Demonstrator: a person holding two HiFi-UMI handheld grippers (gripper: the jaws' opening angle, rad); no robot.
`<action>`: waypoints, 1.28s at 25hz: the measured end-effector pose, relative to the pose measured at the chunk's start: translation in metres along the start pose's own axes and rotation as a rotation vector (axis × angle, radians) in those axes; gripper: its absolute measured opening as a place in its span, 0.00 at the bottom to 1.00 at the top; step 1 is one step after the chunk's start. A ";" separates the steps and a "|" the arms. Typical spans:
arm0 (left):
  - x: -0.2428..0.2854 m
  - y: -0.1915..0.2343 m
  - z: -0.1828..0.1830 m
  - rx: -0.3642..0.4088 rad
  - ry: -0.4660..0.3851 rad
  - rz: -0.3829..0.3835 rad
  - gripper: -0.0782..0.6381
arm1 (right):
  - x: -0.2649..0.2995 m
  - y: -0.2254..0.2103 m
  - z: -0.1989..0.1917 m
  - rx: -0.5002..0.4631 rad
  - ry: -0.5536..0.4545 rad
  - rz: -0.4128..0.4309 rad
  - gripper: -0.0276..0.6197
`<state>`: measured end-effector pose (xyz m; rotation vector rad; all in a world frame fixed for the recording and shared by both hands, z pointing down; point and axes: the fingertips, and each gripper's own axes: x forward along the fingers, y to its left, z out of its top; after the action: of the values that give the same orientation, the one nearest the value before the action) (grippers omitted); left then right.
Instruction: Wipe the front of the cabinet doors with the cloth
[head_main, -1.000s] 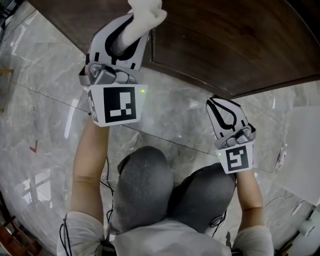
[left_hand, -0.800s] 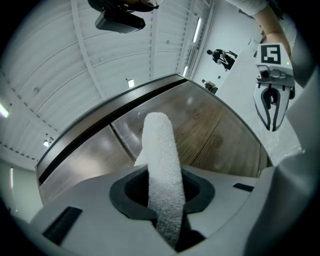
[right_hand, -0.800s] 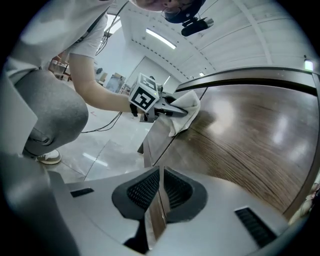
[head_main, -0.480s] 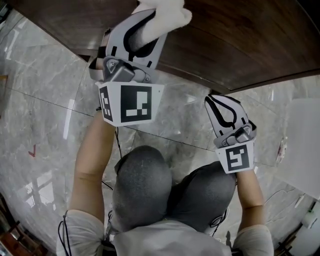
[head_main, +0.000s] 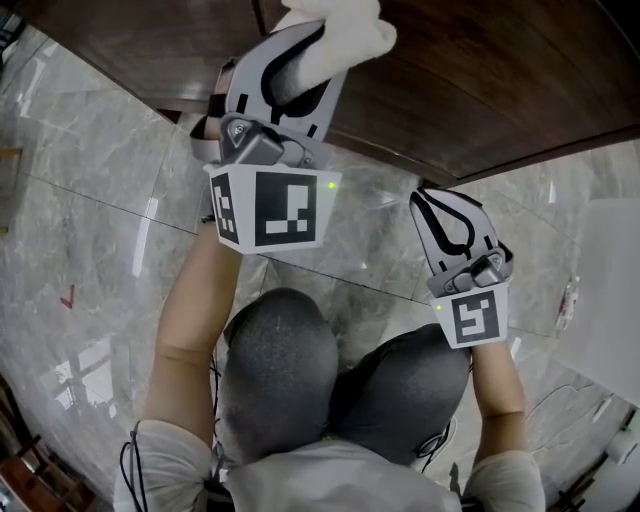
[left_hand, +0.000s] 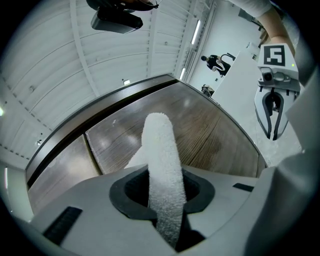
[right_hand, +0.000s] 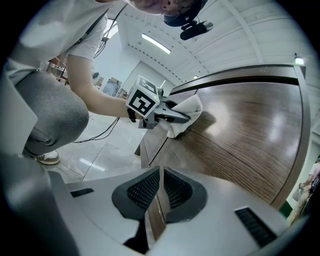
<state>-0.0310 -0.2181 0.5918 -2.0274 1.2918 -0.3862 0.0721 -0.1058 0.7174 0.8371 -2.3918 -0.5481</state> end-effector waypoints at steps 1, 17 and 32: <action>0.002 -0.002 0.002 0.003 0.001 -0.002 0.26 | -0.003 -0.002 -0.001 0.002 -0.005 -0.004 0.12; 0.019 -0.047 0.046 0.038 -0.050 -0.061 0.26 | -0.027 -0.014 -0.022 0.033 -0.010 -0.044 0.12; 0.040 -0.118 0.099 0.080 -0.139 -0.189 0.26 | -0.050 -0.019 -0.048 0.057 -0.011 -0.072 0.12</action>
<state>0.1244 -0.1834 0.5974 -2.0758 0.9897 -0.3708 0.1425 -0.0957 0.7263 0.9502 -2.4049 -0.5153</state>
